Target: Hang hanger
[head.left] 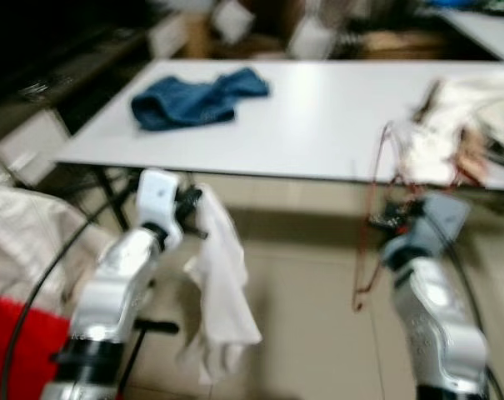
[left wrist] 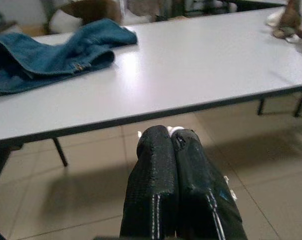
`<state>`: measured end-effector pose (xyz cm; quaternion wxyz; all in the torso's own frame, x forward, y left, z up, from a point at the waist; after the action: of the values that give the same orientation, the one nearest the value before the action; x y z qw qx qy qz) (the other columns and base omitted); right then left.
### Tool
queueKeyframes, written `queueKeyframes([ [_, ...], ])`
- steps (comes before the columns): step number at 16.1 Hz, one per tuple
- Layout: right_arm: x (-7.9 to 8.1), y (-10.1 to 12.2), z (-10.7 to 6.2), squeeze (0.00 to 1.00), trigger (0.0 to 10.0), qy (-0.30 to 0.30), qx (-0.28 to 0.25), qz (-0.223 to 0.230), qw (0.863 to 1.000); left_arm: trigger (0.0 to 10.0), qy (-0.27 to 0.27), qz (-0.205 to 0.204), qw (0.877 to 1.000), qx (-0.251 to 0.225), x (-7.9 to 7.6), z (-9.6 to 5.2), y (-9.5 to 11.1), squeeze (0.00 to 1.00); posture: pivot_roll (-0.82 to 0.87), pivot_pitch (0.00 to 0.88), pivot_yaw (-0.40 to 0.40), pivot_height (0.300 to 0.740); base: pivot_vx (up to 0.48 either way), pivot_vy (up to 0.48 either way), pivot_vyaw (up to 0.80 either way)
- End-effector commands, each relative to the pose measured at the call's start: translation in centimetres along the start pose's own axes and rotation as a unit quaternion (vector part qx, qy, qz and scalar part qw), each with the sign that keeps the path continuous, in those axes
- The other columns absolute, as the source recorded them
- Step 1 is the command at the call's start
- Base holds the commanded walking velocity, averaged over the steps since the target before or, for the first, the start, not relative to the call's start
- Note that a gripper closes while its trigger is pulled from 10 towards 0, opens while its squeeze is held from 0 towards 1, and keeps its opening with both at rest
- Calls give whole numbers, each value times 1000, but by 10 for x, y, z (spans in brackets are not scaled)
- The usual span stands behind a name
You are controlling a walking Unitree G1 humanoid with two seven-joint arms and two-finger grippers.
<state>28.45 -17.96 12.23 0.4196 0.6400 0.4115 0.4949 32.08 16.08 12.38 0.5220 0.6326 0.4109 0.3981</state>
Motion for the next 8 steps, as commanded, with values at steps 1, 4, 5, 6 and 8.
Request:
queueKeyframes([
  [1,-1,7,0,0,10000,2,-10,2,1000,10000,-4,-8,1000,-18,-3,3,9,0,-72,0,86,740,0,259,-800],
  [4,11,11,1,0,10000,36,-7,-8,999,10000,14,-42,999,-18,-2,2,7,0,-72,0,71,740,0,0,-777],
  [5,11,11,1,0,10000,41,-6,-6,999,10000,13,-43,999,-19,-2,2,6,0,-71,0,69,740,0,0,0],
  [6,13,13,0,0,10000,53,-8,-4,999,10000,11,-40,999,-22,-1,2,6,0,-69,0,69,740,0,0,0],
  [8,23,18,4,0,10000,77,-15,-19,997,10000,25,-54,997,-38,8,3,14,0,-69,0,61,740,0,0,0],
])
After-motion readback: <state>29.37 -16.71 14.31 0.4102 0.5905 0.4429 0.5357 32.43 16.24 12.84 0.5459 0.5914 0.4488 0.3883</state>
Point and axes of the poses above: a point about 5 cm out from each wrist's last joint towards the gripper, its own z axis pointing out of the wrist towards the gripper, its own y axis along the axis of the wrist's last joint, x = y × z, the point moved 2 cm from there along z, pointing out of the wrist towards the gripper, and after that the axes turned 3 degrees about z, right-handed, at the moved point
